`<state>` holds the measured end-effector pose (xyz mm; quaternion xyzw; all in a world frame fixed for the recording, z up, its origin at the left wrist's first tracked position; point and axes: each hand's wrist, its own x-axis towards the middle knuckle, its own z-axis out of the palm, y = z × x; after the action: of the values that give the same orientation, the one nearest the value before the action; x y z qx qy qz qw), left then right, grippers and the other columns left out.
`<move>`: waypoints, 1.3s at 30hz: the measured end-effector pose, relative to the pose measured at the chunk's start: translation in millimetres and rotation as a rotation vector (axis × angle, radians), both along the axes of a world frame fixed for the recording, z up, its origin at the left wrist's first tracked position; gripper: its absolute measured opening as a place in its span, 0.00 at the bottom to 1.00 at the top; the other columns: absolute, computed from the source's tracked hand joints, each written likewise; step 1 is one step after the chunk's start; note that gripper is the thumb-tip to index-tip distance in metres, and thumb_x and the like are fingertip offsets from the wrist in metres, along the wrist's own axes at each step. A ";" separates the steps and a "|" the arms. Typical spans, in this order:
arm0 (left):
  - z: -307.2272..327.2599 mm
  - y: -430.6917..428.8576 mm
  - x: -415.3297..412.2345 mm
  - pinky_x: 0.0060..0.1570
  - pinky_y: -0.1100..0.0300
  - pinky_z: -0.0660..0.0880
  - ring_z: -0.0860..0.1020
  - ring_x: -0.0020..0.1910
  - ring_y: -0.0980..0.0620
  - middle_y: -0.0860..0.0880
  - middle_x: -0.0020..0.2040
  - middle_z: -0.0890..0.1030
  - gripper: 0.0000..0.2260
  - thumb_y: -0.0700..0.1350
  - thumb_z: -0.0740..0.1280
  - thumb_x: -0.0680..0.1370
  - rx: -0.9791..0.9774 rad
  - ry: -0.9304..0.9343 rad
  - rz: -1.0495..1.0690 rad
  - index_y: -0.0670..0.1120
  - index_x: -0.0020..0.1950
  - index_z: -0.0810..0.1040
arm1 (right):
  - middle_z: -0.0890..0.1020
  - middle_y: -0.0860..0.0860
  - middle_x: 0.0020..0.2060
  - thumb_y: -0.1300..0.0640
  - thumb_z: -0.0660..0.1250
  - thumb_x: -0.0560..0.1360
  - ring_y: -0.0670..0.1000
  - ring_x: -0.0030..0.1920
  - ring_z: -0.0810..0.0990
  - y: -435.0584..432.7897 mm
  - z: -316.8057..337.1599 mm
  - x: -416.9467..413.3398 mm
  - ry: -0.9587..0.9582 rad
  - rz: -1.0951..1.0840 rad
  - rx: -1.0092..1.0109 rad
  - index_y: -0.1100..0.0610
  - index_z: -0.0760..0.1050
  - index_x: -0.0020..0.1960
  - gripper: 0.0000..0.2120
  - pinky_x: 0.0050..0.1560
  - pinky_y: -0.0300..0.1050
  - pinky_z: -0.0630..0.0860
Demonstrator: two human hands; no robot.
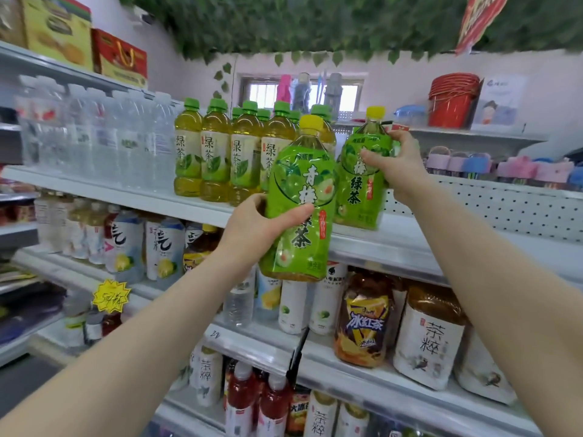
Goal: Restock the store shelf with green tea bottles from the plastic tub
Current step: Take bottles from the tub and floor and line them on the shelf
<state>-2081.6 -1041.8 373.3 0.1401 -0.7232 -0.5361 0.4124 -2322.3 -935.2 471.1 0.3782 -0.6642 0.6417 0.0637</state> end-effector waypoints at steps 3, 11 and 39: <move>-0.9 0.0 -2.0 0.51 0.50 0.81 0.84 0.48 0.54 0.54 0.52 0.84 0.40 0.68 0.76 0.54 -0.004 -0.006 0.026 0.50 0.61 0.76 | 0.77 0.55 0.62 0.54 0.76 0.71 0.59 0.57 0.80 -12.9 2.3 -14.9 -0.011 0.028 0.074 0.49 0.62 0.70 0.33 0.57 0.62 0.78; -13.1 1.2 1.7 0.51 0.50 0.81 0.84 0.47 0.56 0.56 0.49 0.85 0.35 0.68 0.78 0.55 0.035 0.008 0.022 0.53 0.57 0.77 | 0.74 0.55 0.66 0.52 0.69 0.77 0.57 0.64 0.74 -11.2 0.6 16.5 0.370 -0.271 0.303 0.53 0.53 0.79 0.37 0.66 0.56 0.71; 19.2 -64.6 -55.7 0.70 0.49 0.64 0.60 0.75 0.45 0.49 0.77 0.61 0.24 0.56 0.61 0.81 -1.135 -0.268 0.273 0.52 0.76 0.64 | 0.80 0.42 0.56 0.39 0.78 0.63 0.48 0.54 0.82 23.1 30.7 75.1 0.352 -0.140 0.189 0.45 0.66 0.71 0.40 0.58 0.55 0.79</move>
<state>-2137.3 -1106.4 392.5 0.0559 -0.9176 0.0140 0.3932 -2247.3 -912.1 501.8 0.4417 -0.7247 0.4946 0.1873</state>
